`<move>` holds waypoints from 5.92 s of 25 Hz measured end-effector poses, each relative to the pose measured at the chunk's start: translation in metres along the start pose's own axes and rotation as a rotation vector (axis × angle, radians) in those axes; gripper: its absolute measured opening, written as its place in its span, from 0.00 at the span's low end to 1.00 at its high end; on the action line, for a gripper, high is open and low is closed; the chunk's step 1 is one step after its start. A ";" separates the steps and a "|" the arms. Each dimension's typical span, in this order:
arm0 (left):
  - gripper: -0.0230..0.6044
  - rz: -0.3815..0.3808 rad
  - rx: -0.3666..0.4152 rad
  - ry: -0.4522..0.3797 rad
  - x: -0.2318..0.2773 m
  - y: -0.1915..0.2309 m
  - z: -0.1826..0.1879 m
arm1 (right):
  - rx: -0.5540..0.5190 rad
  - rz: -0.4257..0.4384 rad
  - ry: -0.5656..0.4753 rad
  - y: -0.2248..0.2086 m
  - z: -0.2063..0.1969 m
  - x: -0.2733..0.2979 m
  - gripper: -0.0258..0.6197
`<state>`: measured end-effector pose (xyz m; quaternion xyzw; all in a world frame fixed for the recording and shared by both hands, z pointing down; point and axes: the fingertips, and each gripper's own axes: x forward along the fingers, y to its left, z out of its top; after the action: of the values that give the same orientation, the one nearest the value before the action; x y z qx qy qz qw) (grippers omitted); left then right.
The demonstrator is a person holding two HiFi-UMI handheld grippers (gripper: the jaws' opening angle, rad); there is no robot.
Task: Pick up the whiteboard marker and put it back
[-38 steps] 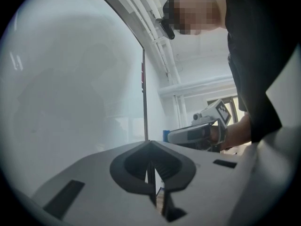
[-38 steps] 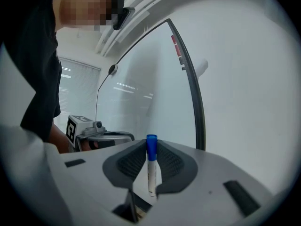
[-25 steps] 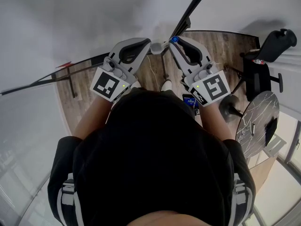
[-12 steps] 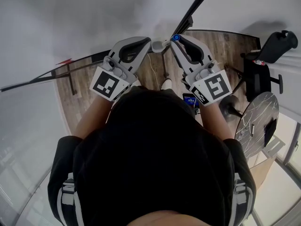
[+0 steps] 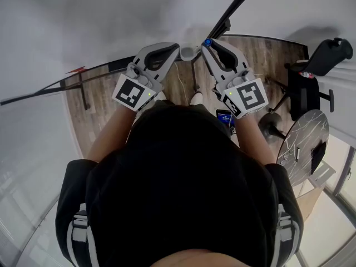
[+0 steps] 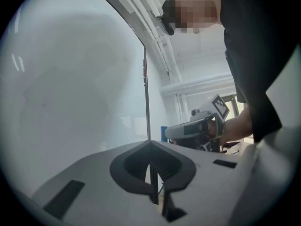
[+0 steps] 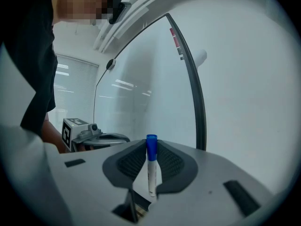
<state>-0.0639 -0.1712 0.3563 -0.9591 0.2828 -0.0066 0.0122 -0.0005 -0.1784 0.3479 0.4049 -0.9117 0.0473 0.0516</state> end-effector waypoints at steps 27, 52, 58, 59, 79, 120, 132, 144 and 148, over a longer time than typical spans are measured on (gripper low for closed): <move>0.04 0.008 -0.028 0.008 0.002 0.009 -0.029 | 0.060 -0.066 0.141 -0.025 -0.134 0.066 0.14; 0.04 0.004 -0.046 0.025 -0.002 0.008 -0.035 | 0.140 -0.083 0.396 -0.034 -0.235 0.086 0.14; 0.04 0.004 -0.044 0.031 -0.003 0.008 -0.034 | 0.164 -0.081 0.404 -0.037 -0.237 0.090 0.15; 0.04 0.004 -0.043 0.033 -0.003 0.008 -0.034 | 0.168 -0.078 0.404 -0.037 -0.237 0.091 0.15; 0.04 0.007 -0.030 0.028 -0.001 0.008 -0.034 | 0.163 -0.084 0.393 -0.040 -0.231 0.078 0.27; 0.04 0.001 -0.025 0.040 0.000 0.007 -0.024 | 0.046 0.024 0.014 0.011 -0.044 0.024 0.19; 0.04 -0.026 -0.028 0.002 0.009 -0.001 -0.001 | 0.003 0.033 -0.083 0.018 -0.009 0.013 0.07; 0.04 -0.044 -0.041 -0.025 0.017 -0.007 0.009 | -0.006 0.041 -0.103 0.020 0.001 0.008 0.04; 0.04 -0.041 -0.039 -0.020 0.019 -0.006 0.009 | -0.003 0.035 -0.094 0.018 -0.002 0.009 0.04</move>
<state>-0.0447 -0.1766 0.3479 -0.9648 0.2630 0.0085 -0.0040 -0.0199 -0.1730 0.3499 0.3904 -0.9202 0.0276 0.0084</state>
